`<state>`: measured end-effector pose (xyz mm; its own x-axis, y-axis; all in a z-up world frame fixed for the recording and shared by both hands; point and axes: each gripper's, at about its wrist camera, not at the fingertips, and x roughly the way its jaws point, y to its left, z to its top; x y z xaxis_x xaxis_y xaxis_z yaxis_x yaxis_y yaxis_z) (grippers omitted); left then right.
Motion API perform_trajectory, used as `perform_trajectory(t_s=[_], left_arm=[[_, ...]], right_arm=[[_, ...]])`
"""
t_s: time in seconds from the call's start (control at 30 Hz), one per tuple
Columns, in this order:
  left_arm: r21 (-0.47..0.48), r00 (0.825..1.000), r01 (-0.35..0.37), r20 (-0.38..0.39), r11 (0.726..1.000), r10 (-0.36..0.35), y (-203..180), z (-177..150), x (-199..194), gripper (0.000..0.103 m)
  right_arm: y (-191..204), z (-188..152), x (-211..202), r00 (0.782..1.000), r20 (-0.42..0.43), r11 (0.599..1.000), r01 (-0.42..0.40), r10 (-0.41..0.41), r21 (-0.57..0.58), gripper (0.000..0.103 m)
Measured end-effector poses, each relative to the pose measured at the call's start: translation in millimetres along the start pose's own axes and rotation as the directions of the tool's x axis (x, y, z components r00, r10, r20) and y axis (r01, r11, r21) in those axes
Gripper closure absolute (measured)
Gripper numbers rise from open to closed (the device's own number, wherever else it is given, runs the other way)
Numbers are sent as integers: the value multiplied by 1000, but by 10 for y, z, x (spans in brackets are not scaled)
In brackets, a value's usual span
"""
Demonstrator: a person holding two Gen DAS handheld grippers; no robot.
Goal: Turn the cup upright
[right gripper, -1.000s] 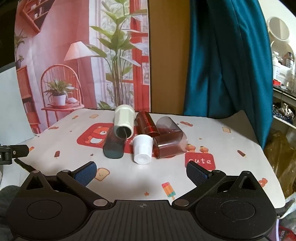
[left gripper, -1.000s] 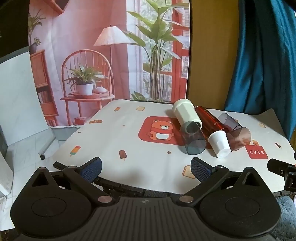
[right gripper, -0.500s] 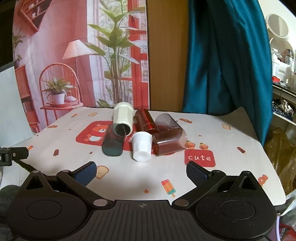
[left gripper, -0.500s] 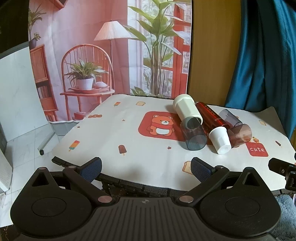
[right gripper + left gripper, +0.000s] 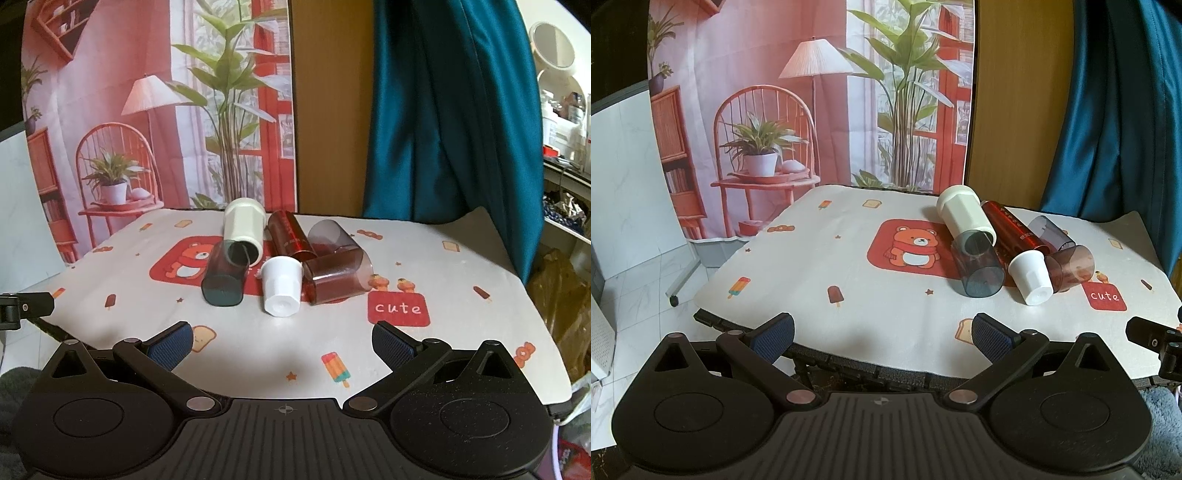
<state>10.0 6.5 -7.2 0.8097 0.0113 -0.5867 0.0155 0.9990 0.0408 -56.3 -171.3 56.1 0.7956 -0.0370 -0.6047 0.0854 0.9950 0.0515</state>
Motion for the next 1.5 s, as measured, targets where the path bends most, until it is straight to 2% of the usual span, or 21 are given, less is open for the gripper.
perform_trajectory(t_s=[1.5], left_arm=[[-8,1000,0,-4,1000,0,27,-39,24,0]], right_arm=[[-20,-42,39,1000,-9,1000,0,0,7,0]])
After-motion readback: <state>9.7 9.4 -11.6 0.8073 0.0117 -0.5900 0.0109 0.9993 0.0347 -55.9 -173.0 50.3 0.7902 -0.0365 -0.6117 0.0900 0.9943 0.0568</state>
